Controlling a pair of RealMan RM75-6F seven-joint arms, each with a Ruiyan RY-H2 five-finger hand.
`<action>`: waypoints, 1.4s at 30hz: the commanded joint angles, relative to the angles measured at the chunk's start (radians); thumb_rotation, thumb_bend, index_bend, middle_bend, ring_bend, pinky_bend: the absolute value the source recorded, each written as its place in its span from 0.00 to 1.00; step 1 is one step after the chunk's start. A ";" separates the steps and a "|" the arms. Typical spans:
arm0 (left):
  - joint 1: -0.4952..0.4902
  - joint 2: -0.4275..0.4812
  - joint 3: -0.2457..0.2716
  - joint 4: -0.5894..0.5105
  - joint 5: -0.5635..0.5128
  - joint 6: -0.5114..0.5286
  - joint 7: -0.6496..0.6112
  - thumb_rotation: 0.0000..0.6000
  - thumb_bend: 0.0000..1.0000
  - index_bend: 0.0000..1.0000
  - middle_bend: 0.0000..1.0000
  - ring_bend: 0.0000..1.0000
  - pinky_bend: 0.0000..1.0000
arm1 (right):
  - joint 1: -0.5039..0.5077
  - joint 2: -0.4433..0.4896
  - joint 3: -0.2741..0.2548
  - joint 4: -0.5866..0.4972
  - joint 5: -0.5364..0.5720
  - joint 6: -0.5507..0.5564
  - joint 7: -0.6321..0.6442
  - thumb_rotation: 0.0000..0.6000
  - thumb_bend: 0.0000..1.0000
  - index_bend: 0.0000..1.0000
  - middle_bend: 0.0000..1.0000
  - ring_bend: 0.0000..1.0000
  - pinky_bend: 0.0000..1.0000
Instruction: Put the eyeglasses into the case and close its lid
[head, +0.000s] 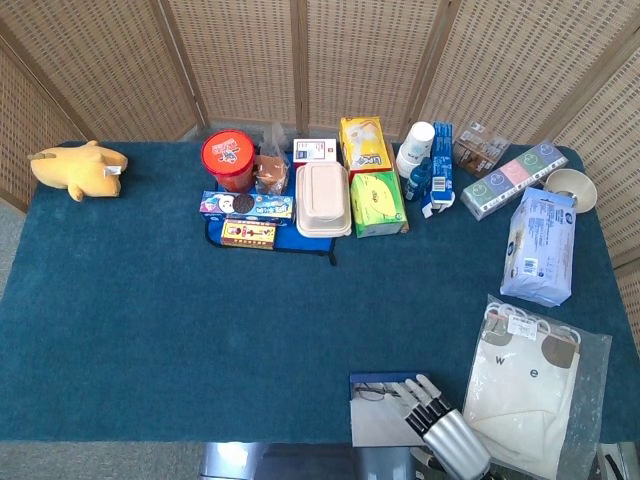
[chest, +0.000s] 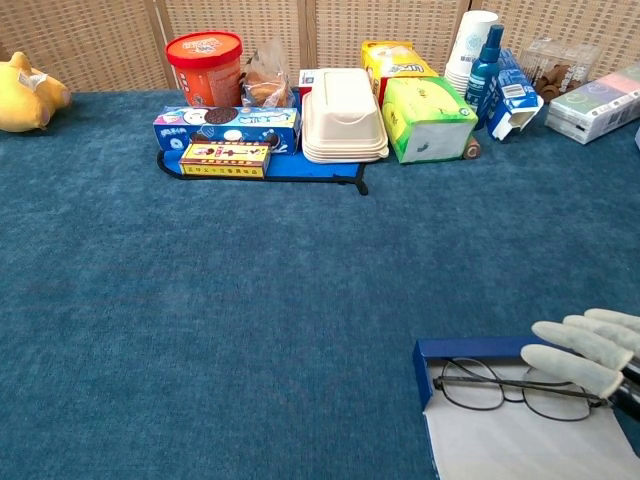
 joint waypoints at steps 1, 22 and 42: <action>-0.001 0.000 0.000 0.000 0.002 -0.002 -0.001 1.00 0.31 0.11 0.27 0.16 0.04 | 0.014 0.006 0.009 -0.025 0.006 -0.018 -0.008 1.00 0.20 0.00 0.05 0.00 0.09; -0.005 -0.023 -0.009 0.020 -0.011 -0.009 0.001 1.00 0.31 0.11 0.27 0.16 0.04 | 0.051 0.027 0.041 -0.136 0.041 -0.070 -0.016 1.00 0.19 0.36 0.26 0.19 0.19; -0.012 -0.035 -0.020 0.033 -0.020 -0.020 0.009 1.00 0.31 0.11 0.27 0.16 0.04 | 0.075 -0.003 0.067 -0.136 0.061 -0.099 -0.016 1.00 0.23 0.45 0.30 0.23 0.23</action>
